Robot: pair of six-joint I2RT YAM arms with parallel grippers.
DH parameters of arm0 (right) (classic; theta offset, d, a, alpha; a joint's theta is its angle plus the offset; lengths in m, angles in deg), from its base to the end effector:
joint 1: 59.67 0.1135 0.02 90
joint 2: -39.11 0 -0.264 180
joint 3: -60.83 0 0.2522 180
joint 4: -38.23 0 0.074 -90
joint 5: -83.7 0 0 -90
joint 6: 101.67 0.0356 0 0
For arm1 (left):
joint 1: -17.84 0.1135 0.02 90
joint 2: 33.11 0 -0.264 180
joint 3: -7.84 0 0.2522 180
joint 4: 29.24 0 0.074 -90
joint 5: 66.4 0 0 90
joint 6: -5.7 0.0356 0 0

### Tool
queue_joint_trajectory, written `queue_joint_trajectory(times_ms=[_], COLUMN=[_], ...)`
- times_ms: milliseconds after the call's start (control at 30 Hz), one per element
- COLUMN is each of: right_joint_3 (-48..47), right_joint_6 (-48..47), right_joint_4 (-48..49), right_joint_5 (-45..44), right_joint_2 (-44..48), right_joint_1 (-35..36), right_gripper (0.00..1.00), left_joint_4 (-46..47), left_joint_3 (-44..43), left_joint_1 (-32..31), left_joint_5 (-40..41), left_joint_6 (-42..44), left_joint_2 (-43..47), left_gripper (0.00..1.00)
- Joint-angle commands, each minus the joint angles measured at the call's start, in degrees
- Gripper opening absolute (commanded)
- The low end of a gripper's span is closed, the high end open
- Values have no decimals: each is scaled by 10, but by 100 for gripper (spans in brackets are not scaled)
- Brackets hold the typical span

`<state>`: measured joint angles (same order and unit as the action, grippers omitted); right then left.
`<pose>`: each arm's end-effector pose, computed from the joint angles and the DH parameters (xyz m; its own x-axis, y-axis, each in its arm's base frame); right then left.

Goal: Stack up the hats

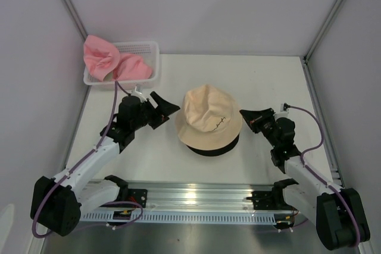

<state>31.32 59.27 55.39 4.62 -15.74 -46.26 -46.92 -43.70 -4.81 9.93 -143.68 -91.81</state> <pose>0.1967 0.0538 0.2059 -0.4328 0.8509 -0.2978 -0.0031 0.3289 0.9444 0.2105 -0.0970 0.2620 -0.6898 -0.6182 -0.3768 -0.0422 0.5539 -0.8315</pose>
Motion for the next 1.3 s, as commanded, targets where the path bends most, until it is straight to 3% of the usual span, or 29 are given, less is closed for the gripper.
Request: queue_joint_trajectory(times_ms=[0, 367, 733, 867, 900, 933, 967, 1100, 1267], right_joint_3=[-10, 7, 12, 12, 12, 12, 12, 7, 13], right_joint_6=[-17, -45, -42, -45, -46, -48, -50, -73, -114], right_joint_4=[10, -81, -77, -79, -79, -81, -82, -114, -151], right_joint_5=[-17, -65, -66, -69, -70, -70, -70, -77, -80], right_joint_2=[5, 84, 72, 75, 75, 74, 75, 74, 73], right_joint_1=[4, 7, 13, 14, 14, 15, 15, 18, 24], right_gripper=[0, 0, 0, 0, 0, 0, 0, 0, 0], left_joint_4=[17, 186, 252, 258, 256, 255, 251, 184, 8], left_joint_3=[14, 111, 122, 116, 115, 114, 112, 93, 42], left_joint_1=[11, 11, -4, -15, -15, -15, -15, -16, -34], left_joint_5=[6, -53, -95, -95, -93, -90, -86, -34, 132], left_joint_6=[-42, -152, -186, -187, -187, -183, -180, -126, -23], left_joint_2=[-16, -19, -79, -82, -80, -78, -72, -46, -19], left_gripper=[83, 64, 60, 37, 30, 12, 1, 1, 1])
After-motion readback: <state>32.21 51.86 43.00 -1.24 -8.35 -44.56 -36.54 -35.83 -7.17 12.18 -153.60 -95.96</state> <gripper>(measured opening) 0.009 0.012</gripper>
